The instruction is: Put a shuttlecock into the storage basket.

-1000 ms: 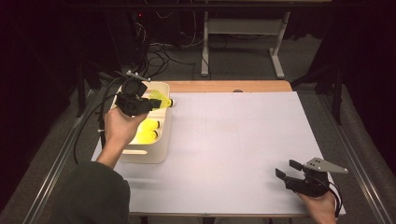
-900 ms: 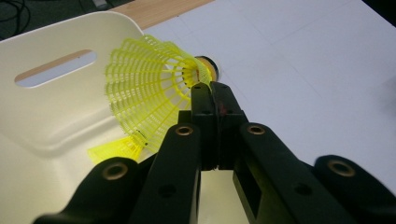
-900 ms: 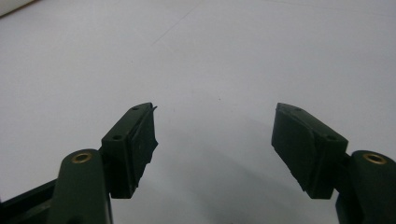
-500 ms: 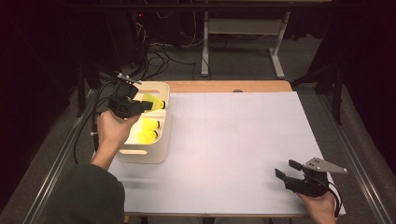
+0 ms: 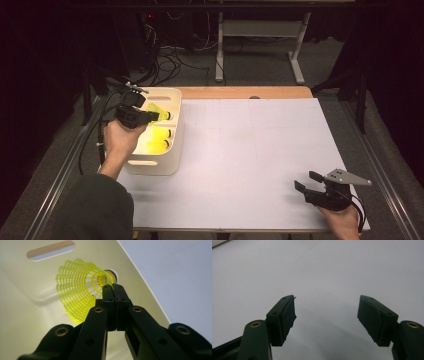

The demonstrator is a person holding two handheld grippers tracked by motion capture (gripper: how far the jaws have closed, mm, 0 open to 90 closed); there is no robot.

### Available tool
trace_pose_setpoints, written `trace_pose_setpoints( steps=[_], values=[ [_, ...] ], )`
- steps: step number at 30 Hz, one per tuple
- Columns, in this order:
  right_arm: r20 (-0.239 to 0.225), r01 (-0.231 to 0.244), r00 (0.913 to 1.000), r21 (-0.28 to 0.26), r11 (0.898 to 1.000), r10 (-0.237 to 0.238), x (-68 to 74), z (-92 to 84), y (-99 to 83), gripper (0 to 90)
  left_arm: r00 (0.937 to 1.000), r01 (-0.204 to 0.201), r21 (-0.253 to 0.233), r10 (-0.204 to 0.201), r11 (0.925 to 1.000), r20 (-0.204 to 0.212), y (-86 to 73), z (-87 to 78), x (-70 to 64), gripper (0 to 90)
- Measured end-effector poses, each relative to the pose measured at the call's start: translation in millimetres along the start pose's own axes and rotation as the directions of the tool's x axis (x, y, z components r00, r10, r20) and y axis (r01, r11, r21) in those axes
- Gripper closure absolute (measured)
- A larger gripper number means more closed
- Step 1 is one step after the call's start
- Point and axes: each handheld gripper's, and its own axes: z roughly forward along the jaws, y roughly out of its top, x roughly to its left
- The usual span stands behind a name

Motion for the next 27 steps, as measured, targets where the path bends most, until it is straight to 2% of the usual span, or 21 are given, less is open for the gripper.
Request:
trace_pose_setpoints(
  steps=[13, 27],
  values=[
    [-0.003, 0.003, 1.0, 0.0, 1.0, -0.003, 0.1, 0.2, 0.0, 31.1, 0.9989, 0.029, 0.053, -0.027, 0.9981, -0.039, 6.8, 24.3, 8.4, 89.6],
    [-0.005, 0.003, 1.0, -0.002, 1.0, -0.003, 0.6, 0.3, 0.2, 31.0, 0.9969, 0.066, 0.081, -0.062, 0.9946, -0.049, 11.5, 40.8, 15.2, 89.2]
  ],
)
